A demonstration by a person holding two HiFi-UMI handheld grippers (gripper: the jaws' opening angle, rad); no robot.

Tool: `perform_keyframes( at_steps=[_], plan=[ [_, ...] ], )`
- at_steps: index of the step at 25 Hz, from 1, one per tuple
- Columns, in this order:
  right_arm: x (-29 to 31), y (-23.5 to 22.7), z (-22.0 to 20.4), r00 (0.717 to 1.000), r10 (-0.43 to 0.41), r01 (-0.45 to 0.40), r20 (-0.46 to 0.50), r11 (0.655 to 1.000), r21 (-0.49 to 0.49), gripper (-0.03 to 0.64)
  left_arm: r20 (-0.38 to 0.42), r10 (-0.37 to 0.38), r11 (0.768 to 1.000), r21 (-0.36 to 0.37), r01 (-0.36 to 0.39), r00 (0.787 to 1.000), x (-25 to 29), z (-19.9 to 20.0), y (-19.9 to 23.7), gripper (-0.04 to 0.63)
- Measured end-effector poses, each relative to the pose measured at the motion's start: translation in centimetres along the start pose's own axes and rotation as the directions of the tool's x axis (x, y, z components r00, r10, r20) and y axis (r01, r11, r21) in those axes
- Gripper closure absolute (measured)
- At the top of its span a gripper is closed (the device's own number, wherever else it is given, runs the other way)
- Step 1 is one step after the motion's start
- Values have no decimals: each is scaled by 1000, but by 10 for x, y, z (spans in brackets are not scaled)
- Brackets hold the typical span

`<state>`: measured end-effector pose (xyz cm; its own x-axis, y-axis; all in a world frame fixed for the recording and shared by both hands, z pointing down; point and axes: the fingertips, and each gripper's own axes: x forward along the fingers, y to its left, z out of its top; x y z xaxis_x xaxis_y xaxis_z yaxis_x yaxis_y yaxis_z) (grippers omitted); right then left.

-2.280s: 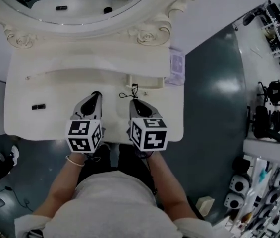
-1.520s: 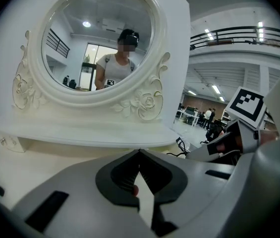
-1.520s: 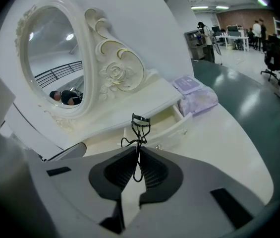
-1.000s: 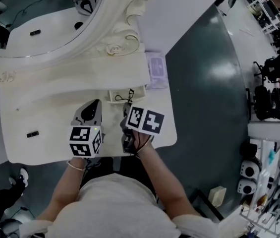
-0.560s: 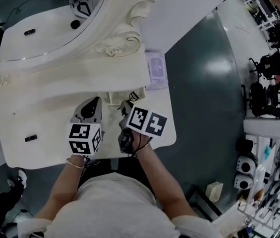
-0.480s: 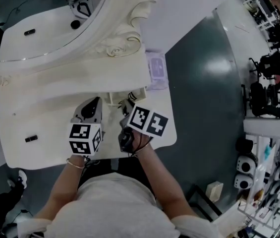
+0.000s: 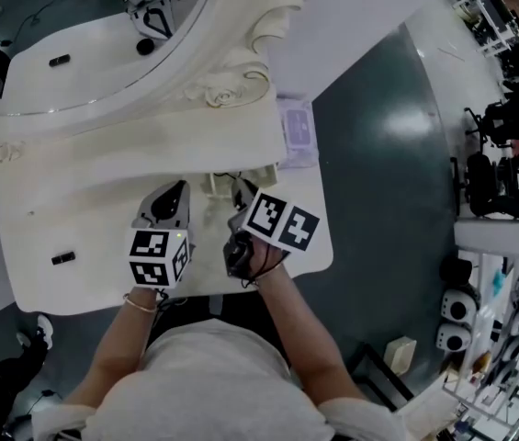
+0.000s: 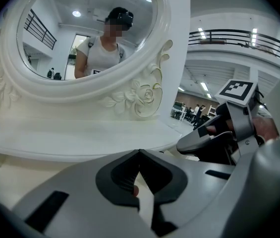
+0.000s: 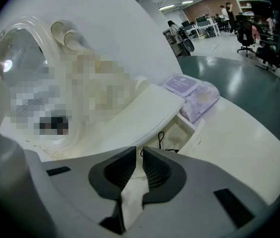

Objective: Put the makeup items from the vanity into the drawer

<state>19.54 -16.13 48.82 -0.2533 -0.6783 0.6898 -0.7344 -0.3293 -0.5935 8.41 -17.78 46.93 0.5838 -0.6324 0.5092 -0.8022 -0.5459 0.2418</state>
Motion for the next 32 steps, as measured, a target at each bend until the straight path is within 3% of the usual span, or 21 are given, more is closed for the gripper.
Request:
perform_keyframes(
  at_steps=[15,23,32],
  plan=[
    [-2,8,-11,1000,19,-19,-5,996,-91,584,24,58,998,-21,-58,998,-19,-10,2,592],
    [-19,32,-18,994,110,-107,7,978,-181,586,64,138,989,-58,-135,988,-51,-11,1,592],
    [-28,73,-30,969,248,-233,10,924,-303,592,129,239,969,-94,-228,963,-87,-11,13,592]
  ],
)
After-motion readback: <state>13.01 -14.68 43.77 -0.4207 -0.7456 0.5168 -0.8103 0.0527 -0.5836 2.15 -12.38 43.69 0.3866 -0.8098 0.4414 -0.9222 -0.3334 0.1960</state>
